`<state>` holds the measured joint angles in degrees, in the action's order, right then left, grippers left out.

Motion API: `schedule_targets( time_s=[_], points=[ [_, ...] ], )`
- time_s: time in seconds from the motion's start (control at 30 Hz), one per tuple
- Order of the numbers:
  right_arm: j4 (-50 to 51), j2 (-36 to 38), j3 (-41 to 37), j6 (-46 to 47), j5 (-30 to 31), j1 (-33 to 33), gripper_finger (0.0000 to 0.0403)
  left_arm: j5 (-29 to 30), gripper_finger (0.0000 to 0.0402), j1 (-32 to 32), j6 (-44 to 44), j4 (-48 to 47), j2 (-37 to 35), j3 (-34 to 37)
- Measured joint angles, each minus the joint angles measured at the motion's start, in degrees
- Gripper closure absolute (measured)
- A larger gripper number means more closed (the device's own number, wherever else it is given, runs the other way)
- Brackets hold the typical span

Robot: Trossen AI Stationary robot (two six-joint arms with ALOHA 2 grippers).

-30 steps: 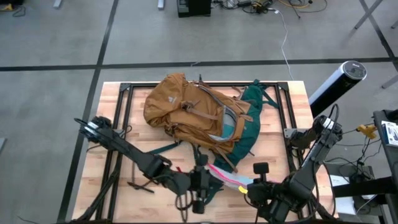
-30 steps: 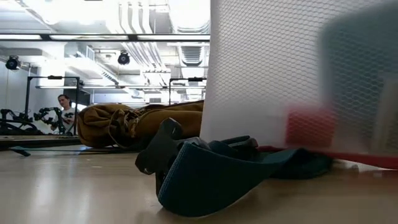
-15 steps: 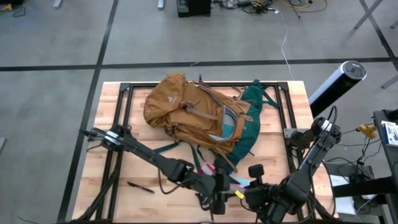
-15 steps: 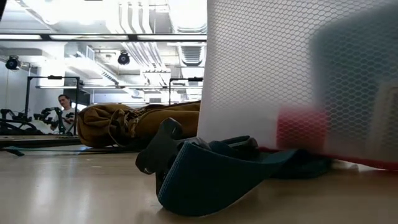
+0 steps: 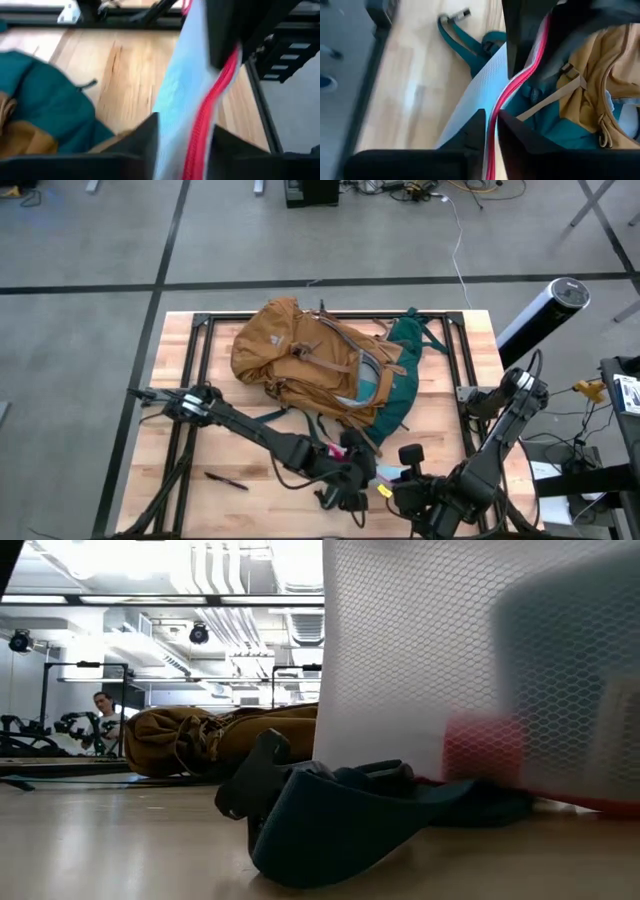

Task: Unpack backpack
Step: Open the pink zip bag

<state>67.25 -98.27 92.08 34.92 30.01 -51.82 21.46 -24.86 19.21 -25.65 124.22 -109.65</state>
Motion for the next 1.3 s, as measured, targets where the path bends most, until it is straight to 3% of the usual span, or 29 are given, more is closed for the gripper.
schedule_targets(
  time_s=[0.03,0.1,0.27,0.43,0.57,0.83,1.03,1.13,1.3],
  points=[
    [-0.1,0.4,0.4,0.8,0.0,-0.1,0.0357,0.0,0.0367,0.0,0.8,-1.7,0.0,0.1],
    [-0.2,1.4,0.8,2.2,-0.4,-0.6,0.0332,0.0,0.0389,0.0,2.3,-4.9,0.0,0.1],
    [2.4,5.4,0.9,9.4,0.3,-4.3,0.0269,2.4,0.0400,-0.8,7.4,-14.0,-1.8,-0.2],
    [7.3,7.4,-0.6,23.6,9.6,-12.3,0.0224,6.1,0.0401,-3.1,10.5,-17.5,-4.2,-0.2],
    [9.3,7.4,-3.5,34.4,17.8,-17.0,0.0207,6.3,0.0401,-3.7,11.6,-17.4,-4.3,-0.1],
    [9.3,7.4,-14.7,46.2,17.6,-18.8,0.0211,6.5,0.0402,-3.7,11.9,-17.8,-4.8,0.0],
    [5.9,7.5,-20.4,47.6,20.2,-18.3,0.0213,6.5,0.0402,-3.8,11.9,-17.4,-5.0,0.0],
    [-0.7,7.5,-21.8,43.8,23.1,-17.2,0.0213,6.5,0.0402,-3.8,11.9,-17.3,-5.1,0.0],
    [-11.1,7.5,-23.2,34.1,22.9,-13.2,0.0237,6.4,0.0402,-3.8,12.6,-17.3,-5.1,0.0]
  ],
)
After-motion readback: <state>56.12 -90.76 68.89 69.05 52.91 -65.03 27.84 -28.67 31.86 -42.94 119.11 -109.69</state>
